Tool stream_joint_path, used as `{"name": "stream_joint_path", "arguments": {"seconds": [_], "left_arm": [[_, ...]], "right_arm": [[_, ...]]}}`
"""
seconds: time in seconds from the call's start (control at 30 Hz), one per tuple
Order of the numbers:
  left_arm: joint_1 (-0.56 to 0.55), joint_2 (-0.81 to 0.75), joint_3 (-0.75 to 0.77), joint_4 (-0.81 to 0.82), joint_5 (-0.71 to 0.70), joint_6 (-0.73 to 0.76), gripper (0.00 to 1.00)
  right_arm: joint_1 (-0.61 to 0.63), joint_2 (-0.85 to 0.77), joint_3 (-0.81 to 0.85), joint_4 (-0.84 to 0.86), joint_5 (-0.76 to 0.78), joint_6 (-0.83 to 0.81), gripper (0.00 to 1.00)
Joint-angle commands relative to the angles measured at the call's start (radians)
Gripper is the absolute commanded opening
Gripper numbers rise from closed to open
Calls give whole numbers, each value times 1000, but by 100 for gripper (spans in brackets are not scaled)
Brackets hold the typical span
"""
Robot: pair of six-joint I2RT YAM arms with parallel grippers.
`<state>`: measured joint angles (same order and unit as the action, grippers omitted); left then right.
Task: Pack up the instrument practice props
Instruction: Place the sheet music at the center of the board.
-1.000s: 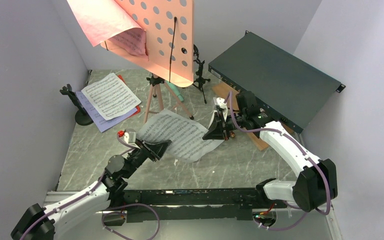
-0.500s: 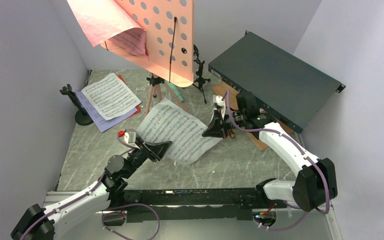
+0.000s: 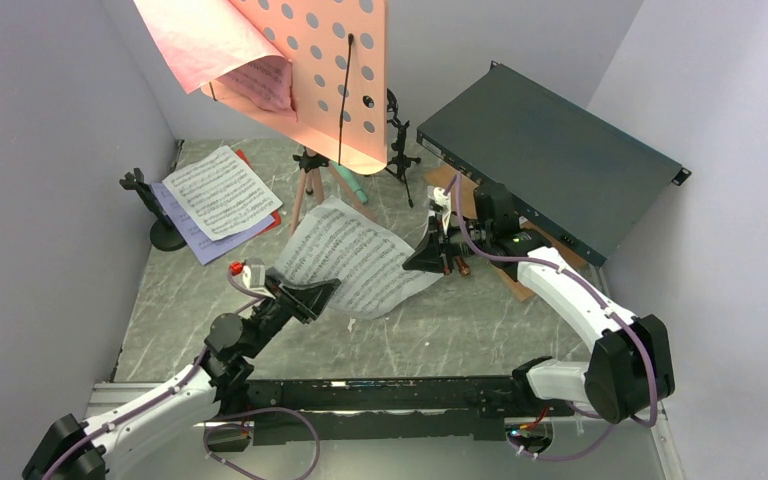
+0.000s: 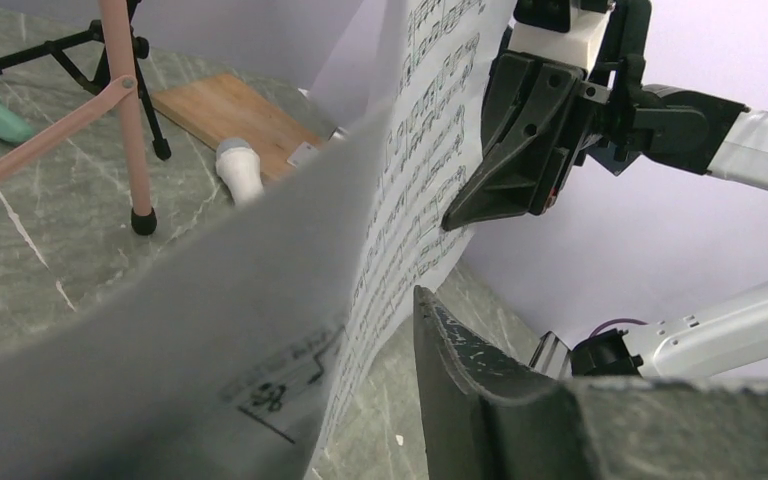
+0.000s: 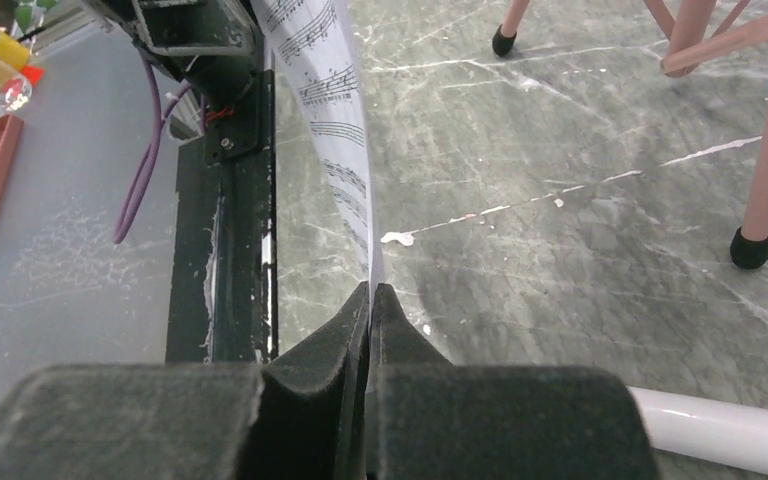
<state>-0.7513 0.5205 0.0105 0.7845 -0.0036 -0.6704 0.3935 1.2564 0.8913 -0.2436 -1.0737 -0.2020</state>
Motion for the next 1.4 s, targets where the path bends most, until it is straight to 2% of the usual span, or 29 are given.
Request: {"name": "stream_joint_path", "arguments": {"seconds": [0.0, 0.1, 0.2, 0.27, 0.6, 0.87, 1.1, 1.23, 1.37], "left_arm": [[4, 48, -48, 93, 10, -6, 40], [4, 82, -48, 121, 6, -16, 40], [4, 98, -48, 139, 6, -21, 50], [3, 95, -48, 142, 6, -24, 53], [3, 31, -49, 113, 6, -27, 52], [4, 61, -49, 126, -30, -24, 37], [3, 57, -38, 106, -42, -22, 17], [4, 25, -23, 36, -51, -18, 0], [3, -36, 4, -93, -79, -46, 0]], "right_arm": [[-6, -7, -7, 80, 11, 59, 0], [-7, -8, -12, 94, 27, 81, 0], [-11, -8, -18, 114, 47, 108, 0], [-14, -8, -21, 127, 55, 127, 0], [-24, -6, -44, 198, 81, 239, 0], [-25, -7, -51, 214, 29, 244, 0], [-24, -6, -51, 211, 26, 236, 0], [-24, -5, -50, 204, 25, 223, 0], [-25, -5, -46, 189, 1, 211, 0]]}}
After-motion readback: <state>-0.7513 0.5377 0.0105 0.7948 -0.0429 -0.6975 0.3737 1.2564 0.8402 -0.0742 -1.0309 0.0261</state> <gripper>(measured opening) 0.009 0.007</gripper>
